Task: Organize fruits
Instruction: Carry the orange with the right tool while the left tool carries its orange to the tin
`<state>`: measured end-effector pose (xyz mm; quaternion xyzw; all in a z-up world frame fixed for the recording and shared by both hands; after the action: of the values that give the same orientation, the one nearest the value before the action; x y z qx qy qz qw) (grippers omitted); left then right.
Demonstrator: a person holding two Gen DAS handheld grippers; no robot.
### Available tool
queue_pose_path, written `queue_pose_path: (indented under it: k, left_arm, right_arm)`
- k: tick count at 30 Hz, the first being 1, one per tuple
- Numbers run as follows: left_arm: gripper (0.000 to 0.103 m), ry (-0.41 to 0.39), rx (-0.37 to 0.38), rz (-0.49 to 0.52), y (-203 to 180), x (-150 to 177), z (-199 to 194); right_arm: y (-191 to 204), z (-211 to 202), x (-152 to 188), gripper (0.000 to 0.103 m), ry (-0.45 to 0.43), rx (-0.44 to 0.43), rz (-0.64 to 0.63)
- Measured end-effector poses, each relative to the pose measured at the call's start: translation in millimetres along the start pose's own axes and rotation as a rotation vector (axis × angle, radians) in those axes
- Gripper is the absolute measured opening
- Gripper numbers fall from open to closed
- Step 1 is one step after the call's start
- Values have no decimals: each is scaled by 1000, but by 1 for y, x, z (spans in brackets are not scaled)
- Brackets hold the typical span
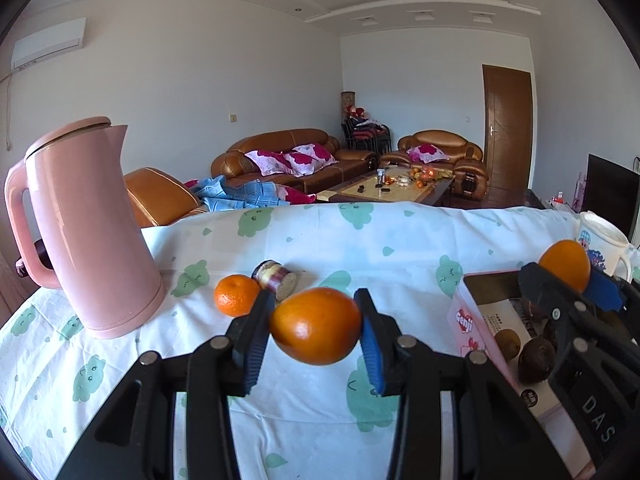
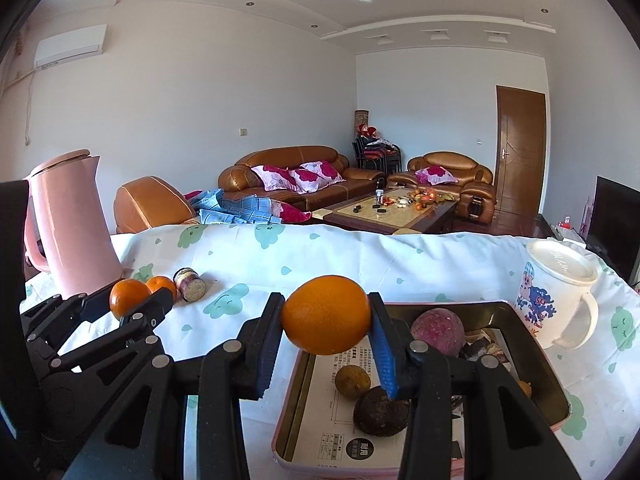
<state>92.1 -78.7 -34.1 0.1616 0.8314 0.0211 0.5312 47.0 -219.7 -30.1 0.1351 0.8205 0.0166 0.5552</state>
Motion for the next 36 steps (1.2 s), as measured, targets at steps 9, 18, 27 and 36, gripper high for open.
queue_pose_path:
  k: [9, 18, 27, 36]
  left_arm:
    - [43, -2, 17, -11, -7, 4, -8]
    - [43, 5, 45, -8, -26, 5, -15]
    - [43, -33, 94, -17, -48, -11, -23]
    - [43, -42, 203, 10, -95, -27, -19]
  right_arm:
    - [-15, -15, 2, 43, -9, 1, -27]
    - [-47, -28, -5, 43, -30, 17, -8]
    - [-105, -38, -20, 43, -68, 83, 67]
    - [-159, -37, -29, 43, -75, 162, 120]
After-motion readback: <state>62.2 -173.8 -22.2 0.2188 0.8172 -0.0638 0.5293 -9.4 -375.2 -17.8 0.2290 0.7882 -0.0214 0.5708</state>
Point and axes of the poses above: each gripper's, at about its wrist camera, not at the fingertips, and z roughly the way its jaws point, y to its left, x to its underside, the point moved 9 cm from there along z, roughly the way its jaws point, and after that the axes turned 10 degrees about z, right-handed, at the moved point
